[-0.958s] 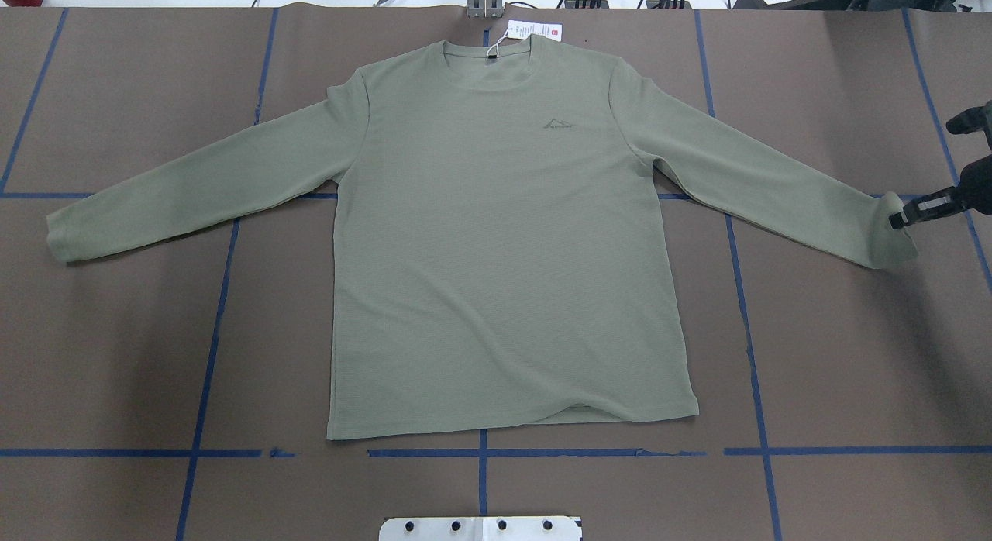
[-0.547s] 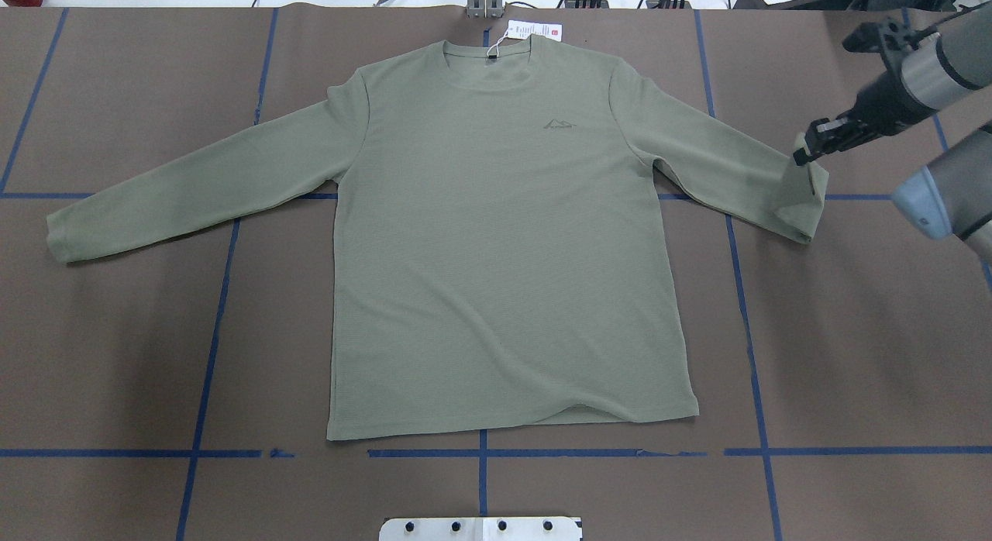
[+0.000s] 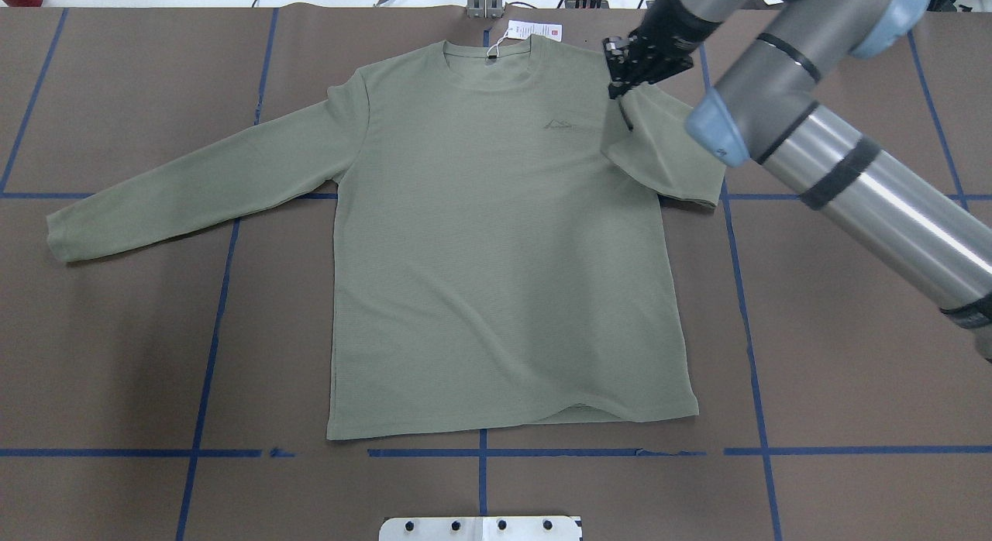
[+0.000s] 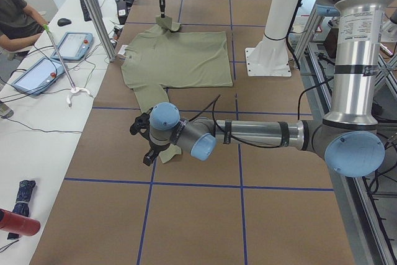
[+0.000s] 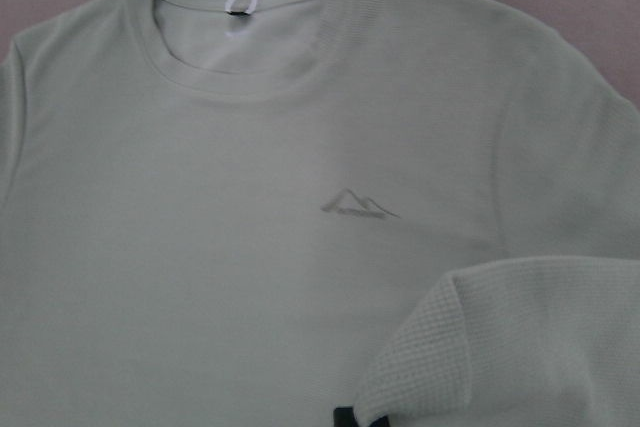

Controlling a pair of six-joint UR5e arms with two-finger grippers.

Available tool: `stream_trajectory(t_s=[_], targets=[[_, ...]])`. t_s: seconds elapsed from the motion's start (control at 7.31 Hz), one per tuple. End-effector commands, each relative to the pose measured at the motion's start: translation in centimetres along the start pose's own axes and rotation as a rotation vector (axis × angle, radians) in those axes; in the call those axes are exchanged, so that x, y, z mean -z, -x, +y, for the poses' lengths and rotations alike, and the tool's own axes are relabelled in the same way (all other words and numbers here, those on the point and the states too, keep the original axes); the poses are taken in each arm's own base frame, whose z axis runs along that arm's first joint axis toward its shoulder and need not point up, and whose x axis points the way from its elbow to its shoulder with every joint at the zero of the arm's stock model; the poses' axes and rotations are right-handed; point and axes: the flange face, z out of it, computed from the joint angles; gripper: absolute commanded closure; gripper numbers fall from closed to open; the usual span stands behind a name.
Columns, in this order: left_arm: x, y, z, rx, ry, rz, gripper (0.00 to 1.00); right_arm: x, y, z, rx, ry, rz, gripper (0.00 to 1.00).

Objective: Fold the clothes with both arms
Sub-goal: 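Carry the sleeve cuff with the right gripper across the shirt body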

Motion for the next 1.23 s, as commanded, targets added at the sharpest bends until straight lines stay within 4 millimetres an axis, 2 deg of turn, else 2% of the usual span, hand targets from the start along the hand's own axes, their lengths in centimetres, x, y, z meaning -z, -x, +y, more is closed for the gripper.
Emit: stream_trajectory(t_s=[0.0, 0.14, 0.27, 0.41, 0.55, 0.96, 1.09], targets=[[0.0, 0.1, 0.1, 0.001, 0.0, -0.001, 0.0, -4.1, 13.6, -0.9, 0.045, -0.034, 0.02, 1.0], [-0.1, 0.1, 0.1, 0.002, 0.003, 0.0, 0.0, -7.2, 18.4, 1.5, 0.086, -0.04, 0.036, 1.0], [-0.2, 0.1, 0.2, 0.003, 0.004, 0.001, 0.0, -9.8, 21.5, 3.8, 0.12, -0.083, 0.043, 1.0], [-0.1, 0.2, 0.2, 0.004, 0.003, 0.0, 0.0, -12.7, 24.6, 5.0, 0.15, -0.116, 0.045, 1.0], [-0.2, 0.2, 0.2, 0.006, 0.005, 0.001, 0.0, -14.1, 27.9, 6.2, 0.177, -0.138, 0.036, 1.0], [-0.1, 0.2, 0.4, 0.007, 0.004, 0.0, 0.0, -15.5, 29.4, 8.3, 0.164, -0.156, -0.005, 1.0], [-0.2, 0.2, 0.4, 0.007, 0.006, 0.001, 0.0, -15.5, 29.6, 8.4, 0.167, -0.155, -0.01, 1.0]])
